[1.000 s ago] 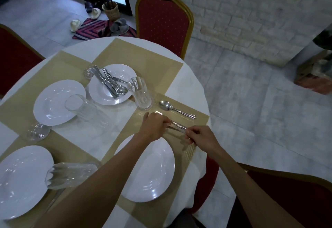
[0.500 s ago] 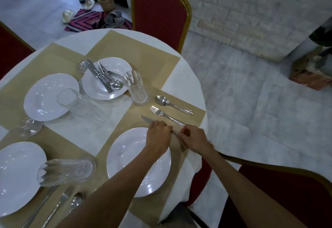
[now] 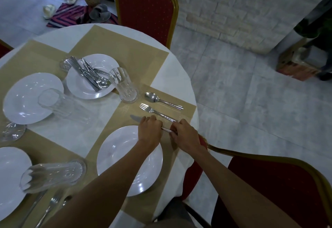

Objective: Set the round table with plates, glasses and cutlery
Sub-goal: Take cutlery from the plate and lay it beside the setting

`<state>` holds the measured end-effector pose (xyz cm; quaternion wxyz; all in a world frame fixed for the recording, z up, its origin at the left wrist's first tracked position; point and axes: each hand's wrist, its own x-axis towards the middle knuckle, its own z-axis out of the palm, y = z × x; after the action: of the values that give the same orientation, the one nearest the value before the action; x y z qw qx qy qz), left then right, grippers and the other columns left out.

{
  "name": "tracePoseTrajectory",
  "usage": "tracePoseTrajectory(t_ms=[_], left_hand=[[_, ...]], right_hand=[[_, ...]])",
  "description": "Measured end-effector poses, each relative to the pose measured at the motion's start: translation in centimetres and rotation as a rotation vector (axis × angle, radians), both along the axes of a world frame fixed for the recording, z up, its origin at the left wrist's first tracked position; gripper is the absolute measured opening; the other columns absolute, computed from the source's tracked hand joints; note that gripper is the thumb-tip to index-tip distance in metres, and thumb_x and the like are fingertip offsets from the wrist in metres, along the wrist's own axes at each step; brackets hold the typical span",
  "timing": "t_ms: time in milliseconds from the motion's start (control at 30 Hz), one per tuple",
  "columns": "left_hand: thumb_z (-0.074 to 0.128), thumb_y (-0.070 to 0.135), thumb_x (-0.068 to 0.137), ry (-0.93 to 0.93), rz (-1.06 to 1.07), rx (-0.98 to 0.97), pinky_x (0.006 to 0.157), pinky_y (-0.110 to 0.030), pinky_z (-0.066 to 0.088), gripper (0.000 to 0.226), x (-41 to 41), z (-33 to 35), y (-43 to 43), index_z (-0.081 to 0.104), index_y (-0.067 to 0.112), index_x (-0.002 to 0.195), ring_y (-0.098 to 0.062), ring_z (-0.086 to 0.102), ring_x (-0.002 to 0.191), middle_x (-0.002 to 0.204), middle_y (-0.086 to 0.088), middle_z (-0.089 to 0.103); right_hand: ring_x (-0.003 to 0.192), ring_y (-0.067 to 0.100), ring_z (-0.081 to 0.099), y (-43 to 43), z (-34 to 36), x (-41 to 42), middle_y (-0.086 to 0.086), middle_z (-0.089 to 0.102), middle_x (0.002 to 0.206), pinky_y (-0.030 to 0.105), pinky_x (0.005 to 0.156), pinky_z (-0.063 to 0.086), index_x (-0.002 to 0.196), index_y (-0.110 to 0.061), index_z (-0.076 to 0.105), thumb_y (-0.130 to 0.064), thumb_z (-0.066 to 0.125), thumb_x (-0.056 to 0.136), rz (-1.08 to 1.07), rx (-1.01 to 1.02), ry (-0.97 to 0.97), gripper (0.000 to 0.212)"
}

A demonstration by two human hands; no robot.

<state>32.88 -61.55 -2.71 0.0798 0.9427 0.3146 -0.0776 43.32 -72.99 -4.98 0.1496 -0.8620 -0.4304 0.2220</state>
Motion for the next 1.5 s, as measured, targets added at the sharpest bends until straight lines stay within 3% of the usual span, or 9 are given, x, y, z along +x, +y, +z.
tracePoseTrajectory(t_ms=[233,367,600,800,967,1133,1300,1500], left_hand=[[0.059,0.022,0.093,0.007,0.020,-0.016,0.096,-0.031,0.045,0.019,0.2,0.5,-0.1,0.073,0.018,0.106,-0.019,0.062,0.095,0.103,-0.005,0.068],[0.055,0.019,0.095,-0.032,0.039,-0.022,0.094,-0.029,0.043,0.022,-0.2,0.9,-0.5,0.073,0.018,0.107,-0.020,0.061,0.097,0.104,-0.005,0.067],[0.055,0.021,0.097,-0.104,0.092,-0.075,0.098,-0.027,0.043,0.023,-0.7,1.1,-1.1,0.070,0.017,0.113,-0.018,0.060,0.102,0.111,-0.004,0.066],[0.057,0.025,0.096,-0.175,0.129,-0.133,0.094,-0.027,0.047,0.023,-1.0,1.3,-1.7,0.073,0.017,0.111,-0.016,0.063,0.092,0.104,-0.004,0.070],[0.065,0.024,0.091,-0.280,0.159,-0.158,0.080,-0.024,0.048,0.019,-1.3,2.1,-2.5,0.079,0.013,0.096,-0.018,0.064,0.078,0.089,-0.007,0.073],[0.068,0.009,0.084,-0.322,0.225,-0.174,0.064,-0.023,0.043,0.012,-2.3,3.8,-2.4,0.080,0.012,0.086,-0.024,0.066,0.075,0.083,-0.008,0.072],[0.065,0.017,0.089,-0.387,0.357,-0.222,0.079,-0.032,0.053,0.014,-4.9,5.3,-1.8,0.078,0.017,0.093,-0.022,0.065,0.096,0.102,-0.002,0.072],[0.064,0.025,0.092,-0.473,0.544,-0.248,0.087,-0.022,0.046,0.018,-8.2,7.3,-1.5,0.075,0.021,0.106,-0.013,0.063,0.103,0.114,0.005,0.069]], right_hand=[[0.079,0.014,0.053,-0.1,-0.1,0.2,0.001,0.055,0.102,0.027,0.068,0.045,0.103,-0.018,0.062,-0.033,0.060,0.096,0.026,-0.004,-0.032,0.017],[0.079,0.015,0.056,0.1,-0.4,0.1,0.001,0.057,0.100,0.031,0.071,0.053,0.101,-0.020,0.062,-0.035,0.059,0.095,0.016,-0.012,-0.032,0.017],[0.078,0.016,0.054,0.5,-0.1,0.2,0.002,0.056,0.098,0.030,0.068,0.047,0.099,-0.019,0.060,-0.033,0.062,0.093,0.033,-0.015,-0.024,0.015],[0.085,0.021,0.060,0.4,0.3,0.3,0.003,0.056,0.101,0.033,0.073,0.051,0.102,-0.020,0.062,-0.035,0.063,0.092,0.017,-0.030,0.014,0.018],[0.086,0.022,0.061,1.0,1.3,0.8,0.003,0.057,0.100,0.032,0.072,0.048,0.098,-0.019,0.064,-0.034,0.066,0.091,0.042,-0.059,0.056,0.017],[0.087,0.024,0.062,1.9,3.1,1.2,0.002,0.059,0.099,0.031,0.070,0.047,0.088,-0.021,0.062,-0.028,0.060,0.087,0.031,-0.032,0.070,0.007],[0.090,0.020,0.064,3.4,5.1,0.9,0.000,0.067,0.095,0.034,0.075,0.054,0.094,-0.019,0.071,-0.024,0.063,0.083,0.054,0.045,0.101,0.015],[0.084,0.015,0.064,5.8,7.5,-1.5,-0.005,0.068,0.089,0.037,0.077,0.056,0.090,-0.019,0.072,-0.024,0.066,0.082,0.130,0.192,0.097,0.011]])
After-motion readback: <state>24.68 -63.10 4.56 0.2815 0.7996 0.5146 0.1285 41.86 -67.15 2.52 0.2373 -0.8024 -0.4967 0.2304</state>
